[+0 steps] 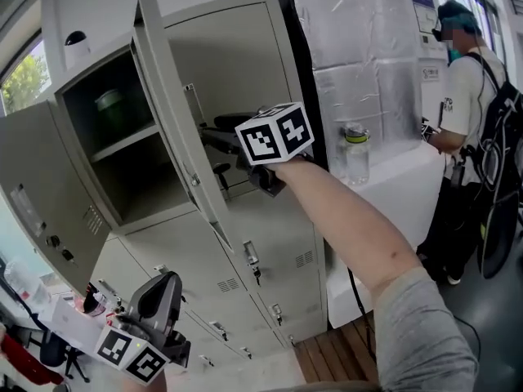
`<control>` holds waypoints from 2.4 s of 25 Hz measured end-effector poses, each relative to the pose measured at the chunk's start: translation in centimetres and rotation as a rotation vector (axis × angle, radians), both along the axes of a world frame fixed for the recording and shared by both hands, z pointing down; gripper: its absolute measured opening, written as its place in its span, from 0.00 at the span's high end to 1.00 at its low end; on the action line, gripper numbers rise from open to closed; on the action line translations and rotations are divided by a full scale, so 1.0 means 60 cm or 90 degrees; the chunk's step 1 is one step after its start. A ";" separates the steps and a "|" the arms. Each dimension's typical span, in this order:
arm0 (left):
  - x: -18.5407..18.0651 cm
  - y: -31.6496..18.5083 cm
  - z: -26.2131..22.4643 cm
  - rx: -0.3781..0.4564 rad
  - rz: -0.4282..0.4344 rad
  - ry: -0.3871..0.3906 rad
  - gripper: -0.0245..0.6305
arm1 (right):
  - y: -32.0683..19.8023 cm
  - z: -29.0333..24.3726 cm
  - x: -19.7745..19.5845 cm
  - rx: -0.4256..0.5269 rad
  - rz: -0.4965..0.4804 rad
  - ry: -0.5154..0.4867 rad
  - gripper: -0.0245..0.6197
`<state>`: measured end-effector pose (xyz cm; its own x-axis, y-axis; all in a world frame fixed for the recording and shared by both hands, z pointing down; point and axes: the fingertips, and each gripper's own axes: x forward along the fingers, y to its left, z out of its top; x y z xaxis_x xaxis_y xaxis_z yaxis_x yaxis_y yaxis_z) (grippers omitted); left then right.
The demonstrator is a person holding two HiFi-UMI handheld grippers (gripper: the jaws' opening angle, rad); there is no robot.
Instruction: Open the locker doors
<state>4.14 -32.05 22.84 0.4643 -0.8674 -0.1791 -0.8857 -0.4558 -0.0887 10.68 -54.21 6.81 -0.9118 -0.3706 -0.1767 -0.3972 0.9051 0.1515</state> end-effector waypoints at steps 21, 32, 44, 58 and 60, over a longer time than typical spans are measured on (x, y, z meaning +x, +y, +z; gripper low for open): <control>-0.006 -0.024 0.005 -0.003 -0.039 -0.011 0.96 | -0.039 -0.033 -0.094 0.022 0.008 0.071 0.73; -0.008 -0.020 0.008 0.000 -0.043 -0.016 0.96 | -0.042 -0.042 -0.101 0.008 0.025 0.086 0.73; -0.036 -0.010 0.016 -0.003 -0.052 -0.006 0.96 | -0.045 -0.058 -0.114 -0.017 0.076 0.053 0.71; -0.038 -0.004 0.022 -0.004 -0.033 0.000 0.96 | -0.006 -0.063 -0.091 -0.080 -0.062 0.016 0.71; -0.038 -0.001 0.021 -0.003 -0.031 0.001 0.96 | 0.004 -0.063 -0.084 -0.082 -0.075 0.016 0.72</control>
<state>1.88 -32.14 24.09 0.4214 -0.8898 -0.1751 -0.9069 -0.4127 -0.0850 5.62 -53.96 3.03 -0.9538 -0.2787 -0.1119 -0.2845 0.9578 0.0396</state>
